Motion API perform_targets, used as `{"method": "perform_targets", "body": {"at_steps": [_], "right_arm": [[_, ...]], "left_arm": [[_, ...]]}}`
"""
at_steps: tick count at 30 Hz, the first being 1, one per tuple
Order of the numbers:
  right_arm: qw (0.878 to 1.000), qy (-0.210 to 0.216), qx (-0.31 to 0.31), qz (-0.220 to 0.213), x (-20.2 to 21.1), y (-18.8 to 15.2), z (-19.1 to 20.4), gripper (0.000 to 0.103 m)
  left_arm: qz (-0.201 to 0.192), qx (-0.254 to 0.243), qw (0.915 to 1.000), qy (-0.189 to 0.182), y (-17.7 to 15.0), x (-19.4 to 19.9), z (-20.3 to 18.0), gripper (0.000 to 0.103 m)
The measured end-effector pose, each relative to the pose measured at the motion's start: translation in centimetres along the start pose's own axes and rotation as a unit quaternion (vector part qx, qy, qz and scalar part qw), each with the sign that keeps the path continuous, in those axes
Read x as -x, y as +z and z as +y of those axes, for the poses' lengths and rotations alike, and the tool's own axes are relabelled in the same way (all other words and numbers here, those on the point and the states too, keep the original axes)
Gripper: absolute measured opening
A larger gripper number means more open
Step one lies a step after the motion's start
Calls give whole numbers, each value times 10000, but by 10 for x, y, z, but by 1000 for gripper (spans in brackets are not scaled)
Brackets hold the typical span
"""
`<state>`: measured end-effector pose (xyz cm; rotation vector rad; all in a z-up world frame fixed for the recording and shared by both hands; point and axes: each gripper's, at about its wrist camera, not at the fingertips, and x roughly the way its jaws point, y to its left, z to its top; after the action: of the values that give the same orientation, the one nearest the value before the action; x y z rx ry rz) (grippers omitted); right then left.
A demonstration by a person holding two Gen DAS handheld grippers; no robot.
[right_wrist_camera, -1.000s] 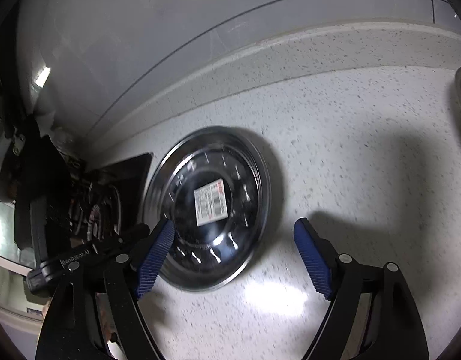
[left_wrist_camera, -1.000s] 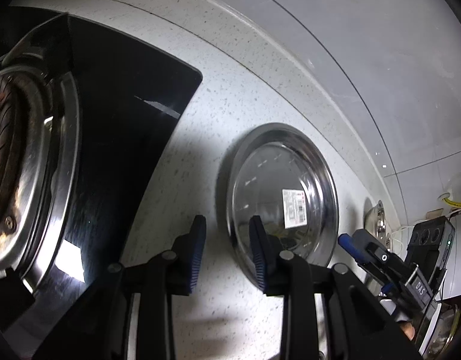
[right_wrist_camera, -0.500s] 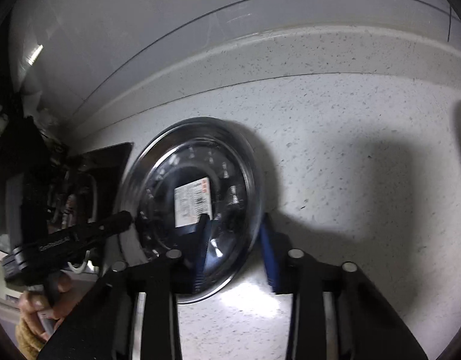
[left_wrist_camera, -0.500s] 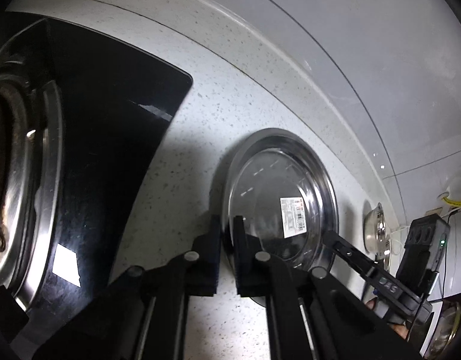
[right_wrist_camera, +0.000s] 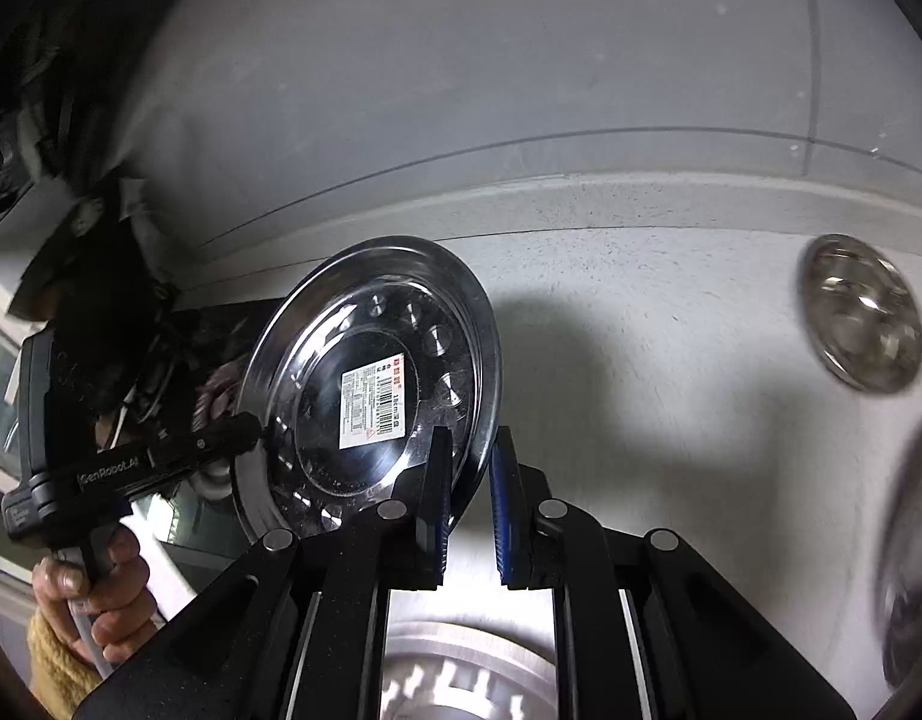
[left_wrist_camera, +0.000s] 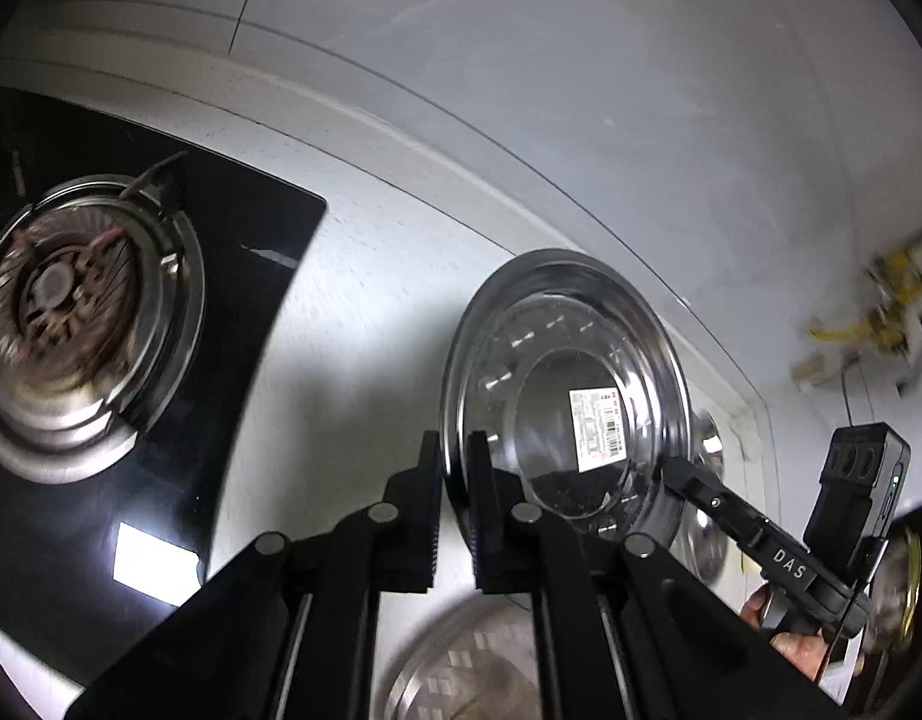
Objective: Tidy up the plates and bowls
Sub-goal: 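Close the left tool on the small plate rim while the right tool grips it, then carry the small plate with both tools and lower it onto the plate stack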
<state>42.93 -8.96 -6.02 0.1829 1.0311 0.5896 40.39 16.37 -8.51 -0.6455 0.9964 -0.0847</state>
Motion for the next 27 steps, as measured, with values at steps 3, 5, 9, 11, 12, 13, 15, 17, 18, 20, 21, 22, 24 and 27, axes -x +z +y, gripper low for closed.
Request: {"method": "perform_targets", "body": {"at_steps": [3,5,9,11,12,13,15,17,18,20,21,22,24,27], "right_arm": [[10000,5,-18,-21,36,-32,5,11],[10000,13,-97,-6,53,-53,5,11],[9992,52,-378,81,78,-89,-4,11],[9988,18,-469,148,85,-110,-8,11],[9986,15,-498,180,86,-118,-11,11],[9982,13,-560,235,87,-127,-15,11],[9974,-22,-644,326,85,-139,-20,11],[9963,2,-751,416,79,-154,-28,11],[9955,-17,-819,483,73,-161,-33,11],[9946,-32,-881,556,65,-169,-39,11],[9942,-46,-909,575,61,-172,-42,11],[9940,-96,-911,602,58,-176,-44,11],[9932,-112,-969,637,52,-179,-50,11],[9928,-170,-982,663,47,-182,-55,11]], "left_arm": [[136,-98,9998,-128,-28,24,-9,7],[222,-176,9994,-218,-50,37,-15,7],[413,-287,9980,-393,-91,54,-22,7],[516,-386,9971,-404,-112,56,-25,7],[626,-382,9965,-400,-122,55,-24,7],[687,-375,9961,-402,-130,54,-22,7],[826,-356,9953,-351,-143,49,-11,7],[946,-279,9947,-295,-150,37,-4,7],[979,-298,9945,-220,-155,29,-1,7],[1041,-288,9941,-122,-160,20,3,7],[1091,-290,9936,-105,-163,13,5,7],[1108,-279,9934,-78,-163,8,6,7],[1169,-233,9929,-35,-165,-1,9,7],[1177,-233,9928,28,-169,-11,10,7]]}}
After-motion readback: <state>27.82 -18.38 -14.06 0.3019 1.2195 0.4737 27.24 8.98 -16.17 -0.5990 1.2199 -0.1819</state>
